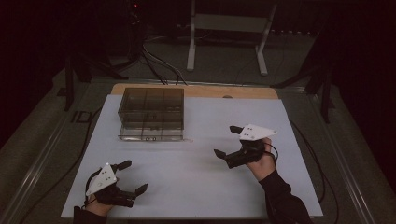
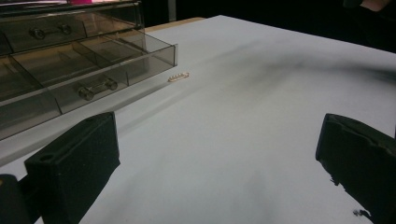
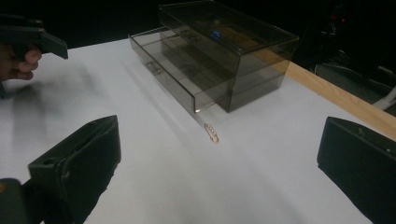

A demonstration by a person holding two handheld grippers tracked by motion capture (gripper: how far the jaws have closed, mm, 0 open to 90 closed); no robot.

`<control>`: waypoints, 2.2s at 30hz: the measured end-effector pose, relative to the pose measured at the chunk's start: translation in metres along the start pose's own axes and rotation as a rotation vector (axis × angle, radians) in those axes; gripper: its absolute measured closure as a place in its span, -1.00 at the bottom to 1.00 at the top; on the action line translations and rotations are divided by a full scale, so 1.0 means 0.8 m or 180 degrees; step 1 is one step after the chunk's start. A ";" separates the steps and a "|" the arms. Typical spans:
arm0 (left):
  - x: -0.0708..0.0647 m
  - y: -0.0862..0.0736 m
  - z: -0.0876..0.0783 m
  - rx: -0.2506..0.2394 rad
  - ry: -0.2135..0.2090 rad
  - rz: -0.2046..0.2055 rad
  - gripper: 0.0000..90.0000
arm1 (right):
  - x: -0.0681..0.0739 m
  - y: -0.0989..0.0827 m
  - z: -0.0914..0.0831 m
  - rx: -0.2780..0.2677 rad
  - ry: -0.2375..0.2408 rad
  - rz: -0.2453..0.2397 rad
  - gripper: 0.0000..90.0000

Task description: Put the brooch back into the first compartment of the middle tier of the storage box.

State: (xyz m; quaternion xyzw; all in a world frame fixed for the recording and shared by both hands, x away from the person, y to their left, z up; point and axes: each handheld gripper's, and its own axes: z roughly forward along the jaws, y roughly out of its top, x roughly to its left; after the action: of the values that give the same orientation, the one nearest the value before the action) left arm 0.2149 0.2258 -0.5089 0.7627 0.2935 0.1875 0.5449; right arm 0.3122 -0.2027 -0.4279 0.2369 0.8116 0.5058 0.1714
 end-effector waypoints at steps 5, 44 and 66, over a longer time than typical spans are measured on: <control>0.000 0.000 0.000 -0.0004 -0.0010 0.0003 -0.99 | -0.002 0.004 0.010 -0.0010 0.0017 0.0008 -1.00; -0.002 0.000 0.000 -0.0007 -0.0027 0.0009 -0.99 | -0.012 0.010 0.075 0.0017 0.0181 0.0097 -1.00; -0.001 0.000 -0.002 -0.0024 -0.0028 0.0012 -0.99 | -0.006 0.004 0.136 0.0364 0.0269 0.0341 -1.00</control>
State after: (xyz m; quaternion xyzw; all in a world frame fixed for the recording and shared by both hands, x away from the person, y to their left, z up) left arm 0.2133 0.2265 -0.5082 0.7620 0.2891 0.1863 0.5487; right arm 0.3731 -0.1237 -0.4719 0.2677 0.8318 0.4767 0.0959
